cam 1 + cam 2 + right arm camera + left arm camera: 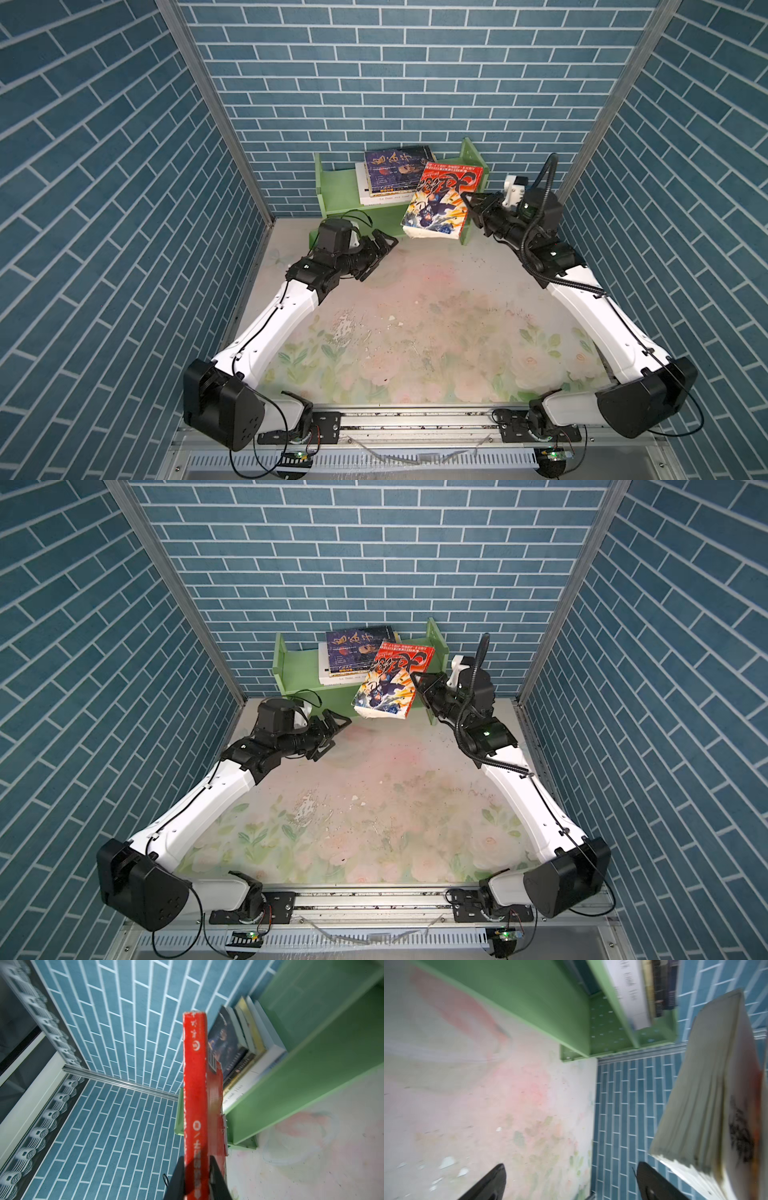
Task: Stacking books/files
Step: Pick up the book at the center of the table.
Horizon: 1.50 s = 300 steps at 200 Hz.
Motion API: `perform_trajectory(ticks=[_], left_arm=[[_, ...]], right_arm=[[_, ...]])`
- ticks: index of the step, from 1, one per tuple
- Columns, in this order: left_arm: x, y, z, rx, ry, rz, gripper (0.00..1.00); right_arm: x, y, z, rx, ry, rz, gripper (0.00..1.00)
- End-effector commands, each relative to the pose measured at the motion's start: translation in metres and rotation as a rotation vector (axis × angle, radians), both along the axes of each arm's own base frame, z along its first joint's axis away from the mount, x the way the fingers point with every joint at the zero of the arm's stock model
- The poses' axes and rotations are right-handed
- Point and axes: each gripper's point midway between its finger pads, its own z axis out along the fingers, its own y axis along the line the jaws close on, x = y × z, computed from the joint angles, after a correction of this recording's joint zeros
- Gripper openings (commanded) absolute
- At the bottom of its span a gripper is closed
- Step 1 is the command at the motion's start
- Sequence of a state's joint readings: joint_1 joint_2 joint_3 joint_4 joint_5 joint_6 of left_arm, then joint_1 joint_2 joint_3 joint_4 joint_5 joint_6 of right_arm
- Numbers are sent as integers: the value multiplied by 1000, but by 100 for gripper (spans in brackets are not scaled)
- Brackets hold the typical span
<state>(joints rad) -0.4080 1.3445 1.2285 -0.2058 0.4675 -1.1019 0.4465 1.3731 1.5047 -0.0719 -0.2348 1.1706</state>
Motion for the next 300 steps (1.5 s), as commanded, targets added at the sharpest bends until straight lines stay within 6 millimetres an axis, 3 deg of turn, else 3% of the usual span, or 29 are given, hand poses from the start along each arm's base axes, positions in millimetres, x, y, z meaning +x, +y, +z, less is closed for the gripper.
perform_trajectory(ticks=[1, 21, 60, 83, 113, 135, 170, 222, 270, 300], left_arm=[[8, -28, 82, -278, -199, -123, 100], [13, -38, 115, -402, -284, -162, 100], [13, -46, 177, -480, -469, -212, 100], [19, -45, 191, -491, -496, -184, 100], [38, -55, 180, -441, -391, -147, 100], [44, -67, 162, -356, -291, -144, 100], [50, -69, 143, -293, -214, -116, 100], [58, -82, 154, -334, -224, -118, 100], [64, -95, 163, -464, -216, -113, 100], [65, -106, 170, -549, -207, -133, 100]], right_arm=[[7, -10, 41, -92, -152, -77, 0], [23, -11, 72, -62, -229, -128, 0], [59, -2, 101, -9, -286, -178, 0], [71, 1, 108, -6, -304, -199, 0], [73, 11, 116, 9, -324, -181, 0], [69, 16, 121, 13, -339, -166, 0], [58, 18, 132, 29, -367, -148, 0], [39, 22, 144, 77, -397, -118, 0], [18, 5, 163, 160, -468, -173, 0], [10, 5, 171, 210, -515, -173, 0]])
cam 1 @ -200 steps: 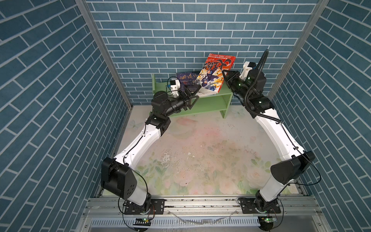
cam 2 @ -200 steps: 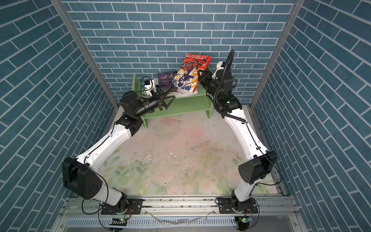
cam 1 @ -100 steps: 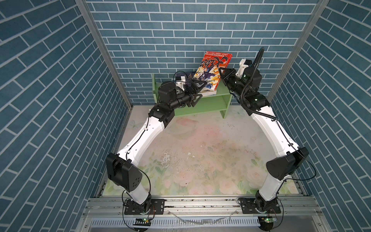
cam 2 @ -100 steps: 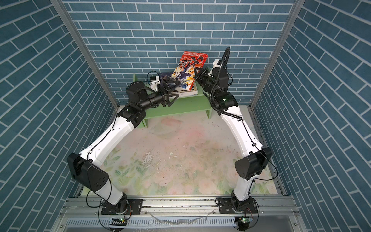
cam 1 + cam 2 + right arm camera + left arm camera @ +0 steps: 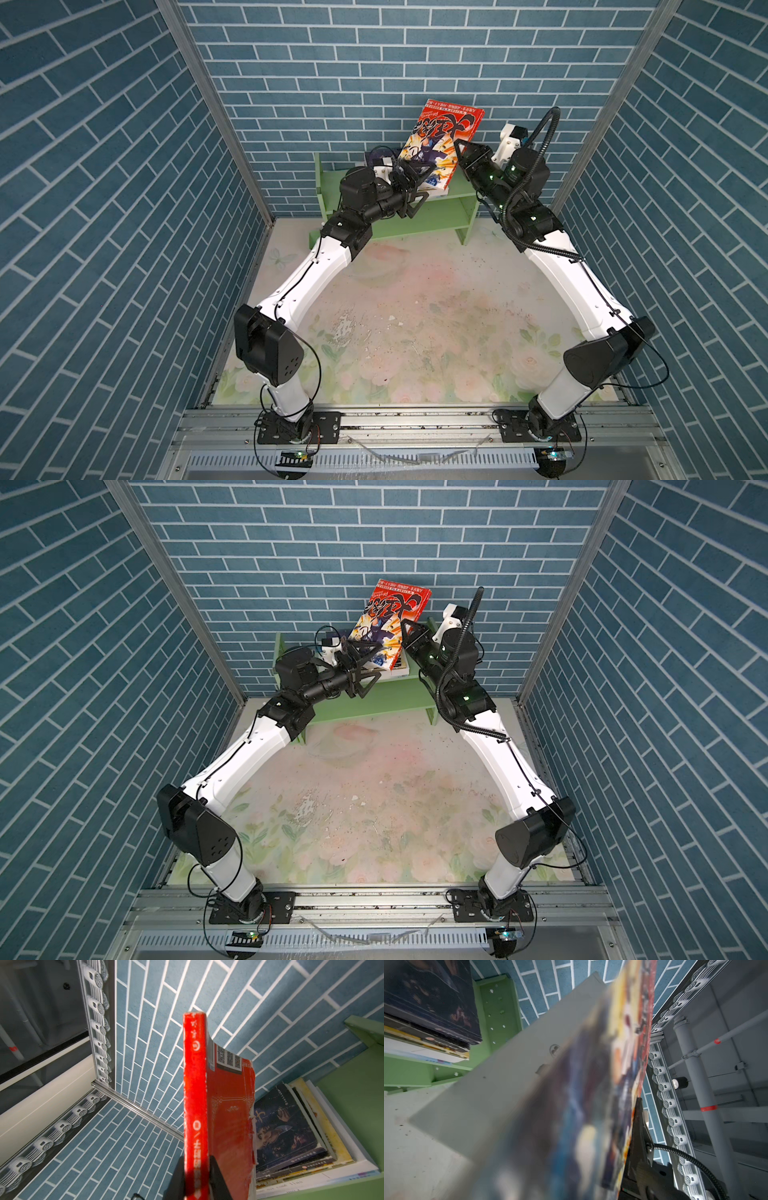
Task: Stacking books/files
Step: Pick up the book at the center of the table.
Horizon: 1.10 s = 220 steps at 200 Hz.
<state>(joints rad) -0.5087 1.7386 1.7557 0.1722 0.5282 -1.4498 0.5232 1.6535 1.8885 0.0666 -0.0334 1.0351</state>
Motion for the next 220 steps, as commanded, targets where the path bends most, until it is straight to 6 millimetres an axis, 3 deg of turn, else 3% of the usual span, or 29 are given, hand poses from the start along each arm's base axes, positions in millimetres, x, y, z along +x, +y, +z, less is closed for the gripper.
perform_trajectory(ticks=[1, 35, 60, 103, 136, 194, 220], left_arm=[[-1, -10, 18, -104, -28, -24, 100], [1, -6, 20, -132, -38, 18, 100], [2, 1, 35, -156, -90, 51, 96], [3, 11, 55, -209, -172, 102, 67], [-4, 19, 73, -153, -265, 141, 36], [-14, 43, 81, 72, -335, 231, 20], [-11, 55, 71, 169, -307, 217, 17]], right_arm=[[-43, -25, 84, 180, -246, -12, 0], [-52, -24, 88, 207, -263, 8, 0], [-56, -25, 82, 212, -247, 7, 0], [-57, -28, 71, 218, -214, -4, 0], [-57, -33, 62, 215, -186, -31, 0], [-40, -20, 39, 134, -105, -27, 0], [-33, -7, 23, 31, -64, 4, 31]])
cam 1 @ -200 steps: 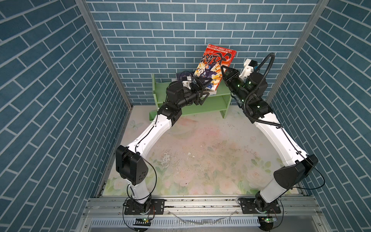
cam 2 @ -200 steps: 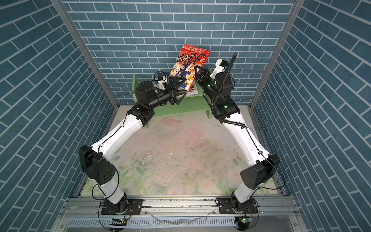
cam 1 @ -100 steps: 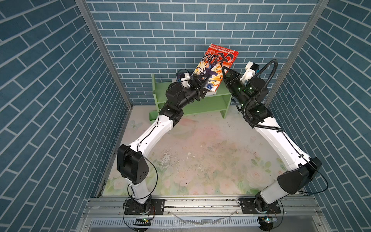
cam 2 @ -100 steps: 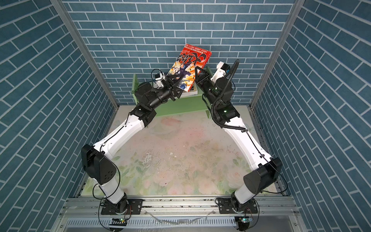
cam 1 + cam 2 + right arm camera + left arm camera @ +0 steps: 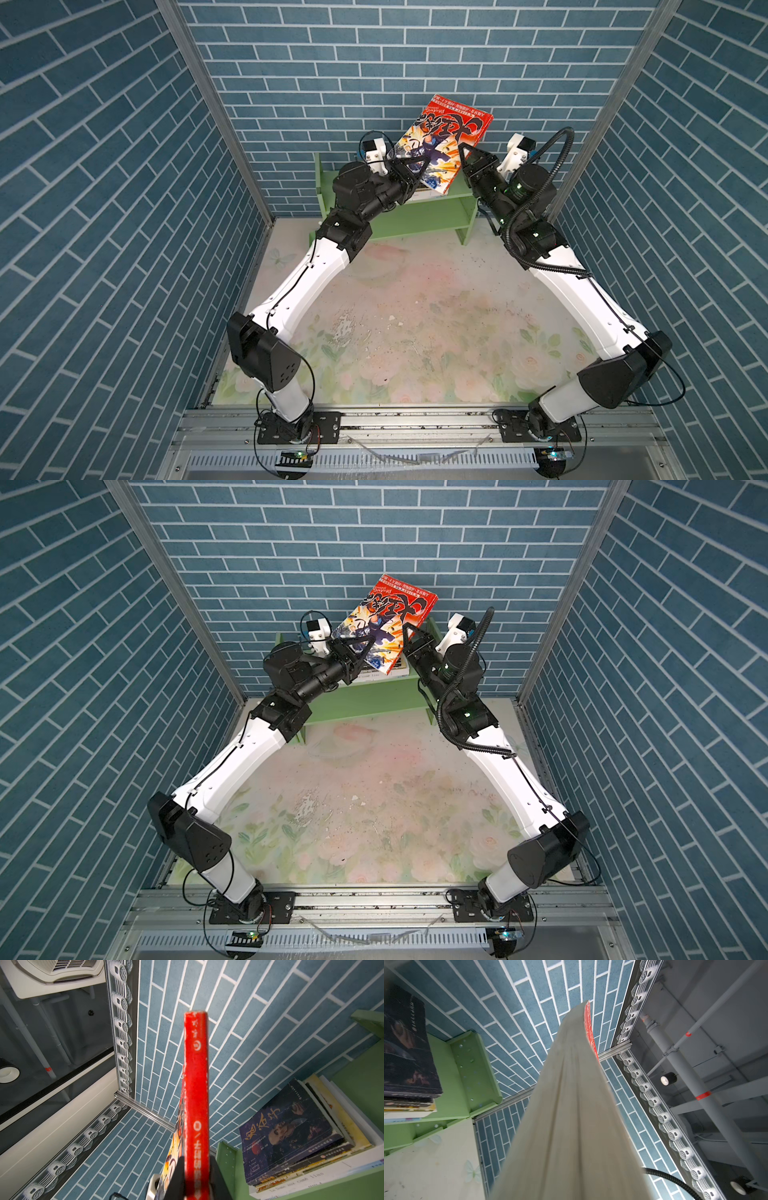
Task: Stacking books/files
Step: Pick up the book at the center of the table.
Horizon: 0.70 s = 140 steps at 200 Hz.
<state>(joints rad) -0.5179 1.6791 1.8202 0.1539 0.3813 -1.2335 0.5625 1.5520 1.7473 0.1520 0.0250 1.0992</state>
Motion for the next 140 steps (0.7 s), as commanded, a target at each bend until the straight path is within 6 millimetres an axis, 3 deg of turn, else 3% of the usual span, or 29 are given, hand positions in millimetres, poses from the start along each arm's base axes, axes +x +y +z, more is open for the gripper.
perform_trajectory(ticks=[1, 20, 36, 86, 140], left_arm=[[-3, 29, 13, 111, -46, 59, 17], [-1, 35, 4, 207, -26, 10, 15], [-2, 42, 0, 248, -20, -37, 13], [-3, 83, -3, 315, 18, -72, 12], [3, 83, 8, 236, 11, -201, 12]], right_arm=[[-7, -2, 19, -63, -63, 5, 32], [-3, -1, 2, -154, -22, 6, 50], [-2, -2, -11, -233, 7, 17, 59], [2, -17, -43, -389, 66, 98, 70], [-2, 1, -51, -384, 33, 335, 81]])
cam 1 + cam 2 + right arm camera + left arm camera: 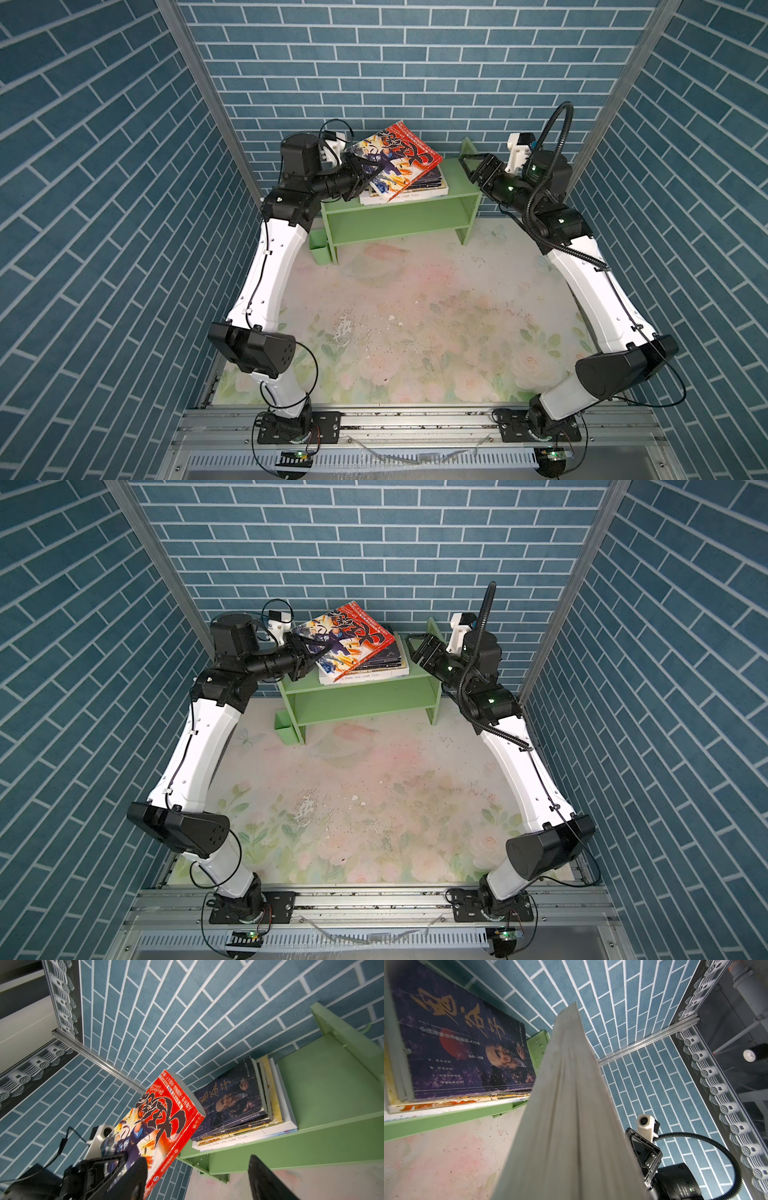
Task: Stacking books/files
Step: Pick up the book at the center of the table.
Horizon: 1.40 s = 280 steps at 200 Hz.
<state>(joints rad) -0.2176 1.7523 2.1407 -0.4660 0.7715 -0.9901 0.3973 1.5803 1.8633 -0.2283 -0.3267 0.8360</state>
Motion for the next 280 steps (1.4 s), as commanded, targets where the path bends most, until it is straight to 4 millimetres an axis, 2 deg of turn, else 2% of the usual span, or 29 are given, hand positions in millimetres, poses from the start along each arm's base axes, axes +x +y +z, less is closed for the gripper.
perform_trajectory(ticks=[1, 26, 29, 33, 57, 106, 140, 189, 221, 254, 270, 280], left_arm=[[-15, -7, 39, -75, -113, -131, 12], [-13, -7, 47, -134, -99, -180, 12], [-13, -7, 47, -137, -99, -186, 12], [-13, -7, 47, -140, -98, -191, 12], [-13, -10, 48, -180, -80, -229, 12], [-19, -12, 39, -191, -55, -268, 12], [-27, -14, 33, -187, -50, -293, 12], [-36, -16, 37, -184, -75, -329, 13], [-34, -17, 33, -185, -68, -338, 14], [-29, -17, 31, -186, -69, -335, 19], [-23, -16, 31, -193, -68, -310, 27], [-19, -16, 31, -208, -65, -295, 38]], right_arm=[[-11, 20, 1, 4, -15, 189, 81], [-12, 27, -4, 55, 2, 300, 84], [-12, 27, -4, 61, 5, 310, 90], [-12, 27, -5, 69, 7, 319, 92], [-7, 26, -10, 98, 17, 321, 95], [8, 34, 0, 182, 21, 365, 92], [8, 40, 15, 223, 9, 424, 85], [8, 46, -6, 218, 141, 457, 61], [4, 46, -14, 219, 178, 457, 31], [9, 39, -18, 231, 187, 389, 0], [16, 32, -18, 252, 187, 323, 0], [19, 29, -15, 274, 163, 294, 0]])
